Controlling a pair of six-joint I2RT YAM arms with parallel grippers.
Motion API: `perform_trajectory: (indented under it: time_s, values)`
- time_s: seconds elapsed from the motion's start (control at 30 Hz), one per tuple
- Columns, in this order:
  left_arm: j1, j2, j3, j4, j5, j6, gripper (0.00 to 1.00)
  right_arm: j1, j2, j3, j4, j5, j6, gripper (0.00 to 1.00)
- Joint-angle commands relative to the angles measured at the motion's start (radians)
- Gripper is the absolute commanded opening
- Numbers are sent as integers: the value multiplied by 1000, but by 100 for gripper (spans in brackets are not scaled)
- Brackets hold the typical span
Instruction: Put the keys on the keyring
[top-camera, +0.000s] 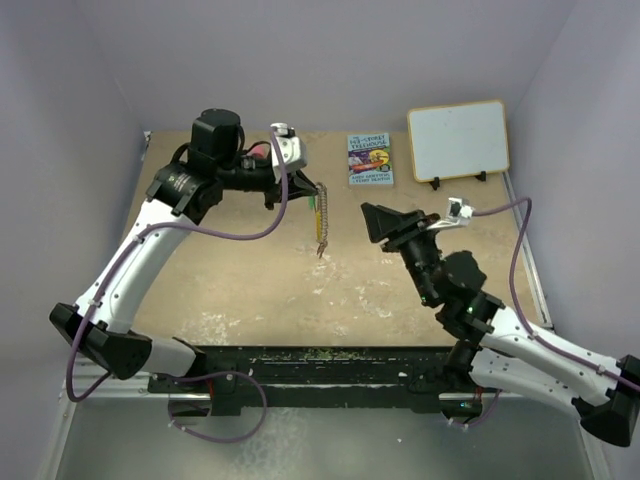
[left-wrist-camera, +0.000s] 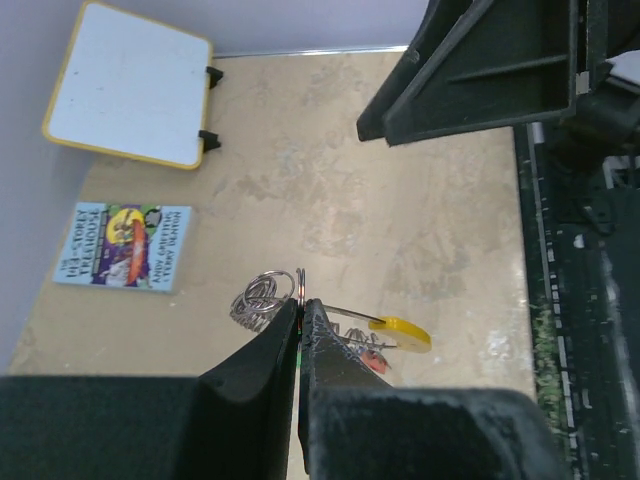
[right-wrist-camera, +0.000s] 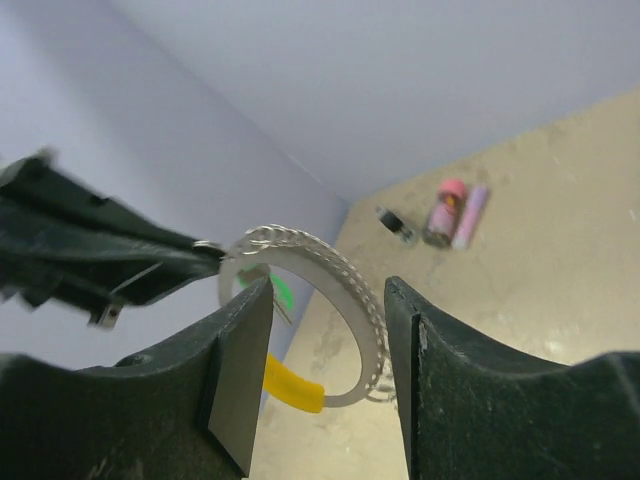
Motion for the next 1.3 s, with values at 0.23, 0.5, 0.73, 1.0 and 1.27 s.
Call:
perform_trajectory:
  time_s: [0.23, 0.5, 0.73, 1.0, 1.27]
  values:
    - [14, 76, 298, -442, 157, 45, 4, 5, -141, 31, 200, -528, -571, 43]
    - [5, 209, 493, -799, 110, 304, 4, 4, -62, 257, -273, -733, -680, 32]
    - [-23, 237, 515, -914, 115, 391, 3, 5, 26, 308, -433, -895, -682, 20]
    - [-81, 173, 417, -922, 119, 404, 4, 4, 129, 308, -469, -997, -629, 27]
    - [-106, 135, 317, -922, 175, 383, 4, 5, 95, 325, -498, -949, -708, 28]
